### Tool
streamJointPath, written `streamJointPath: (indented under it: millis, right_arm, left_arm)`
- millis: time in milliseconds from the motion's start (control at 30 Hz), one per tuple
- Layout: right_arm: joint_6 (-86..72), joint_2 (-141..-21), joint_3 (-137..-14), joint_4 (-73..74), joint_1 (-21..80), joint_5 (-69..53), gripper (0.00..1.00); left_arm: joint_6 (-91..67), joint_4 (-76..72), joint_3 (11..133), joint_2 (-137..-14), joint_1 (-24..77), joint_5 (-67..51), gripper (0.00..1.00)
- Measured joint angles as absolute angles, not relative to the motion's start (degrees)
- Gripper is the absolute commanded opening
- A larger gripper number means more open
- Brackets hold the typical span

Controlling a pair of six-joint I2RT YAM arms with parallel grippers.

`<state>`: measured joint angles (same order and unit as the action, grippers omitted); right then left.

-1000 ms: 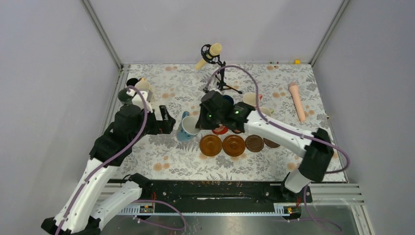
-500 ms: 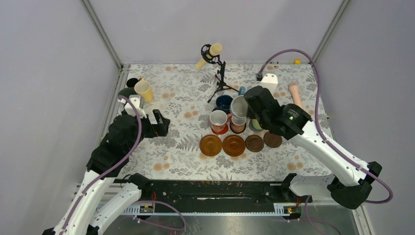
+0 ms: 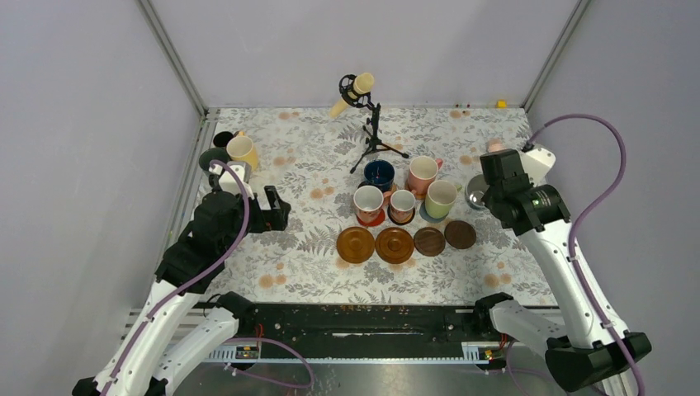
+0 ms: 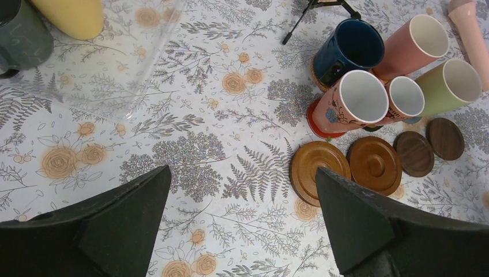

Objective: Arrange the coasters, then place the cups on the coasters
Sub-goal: Place the cup on the coaster.

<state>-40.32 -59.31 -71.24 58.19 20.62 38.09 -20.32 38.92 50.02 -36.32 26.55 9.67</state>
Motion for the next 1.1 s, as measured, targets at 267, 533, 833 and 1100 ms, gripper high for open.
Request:
streamJointPath:
  millis: [267,533,833,1100]
  right_arm:
    - [-43.2,-58.3,-59.0,53.7,8.5,27.7,0.0]
    - [-47.7,-64.5,-56.4,51.7,4.6,21.7,0.0]
    - [-49.4,-67.4,-53.7,48.8,3.3,18.8,0.0]
    - [-50.3,-71.7,-54.1,49.3,3.1,18.7,0.0]
  left_arm:
    - [-19.9,38.9,50.0,-36.3,26.5,9.6,0.99]
    - [-19.7,38.9,50.0,-36.3,26.5,9.5,0.99]
    - [-19.4,38.8,50.0,-35.7,26.5,9.5,0.99]
    - [-19.3,38.8,49.7,-35.7,26.5,9.2,0.99]
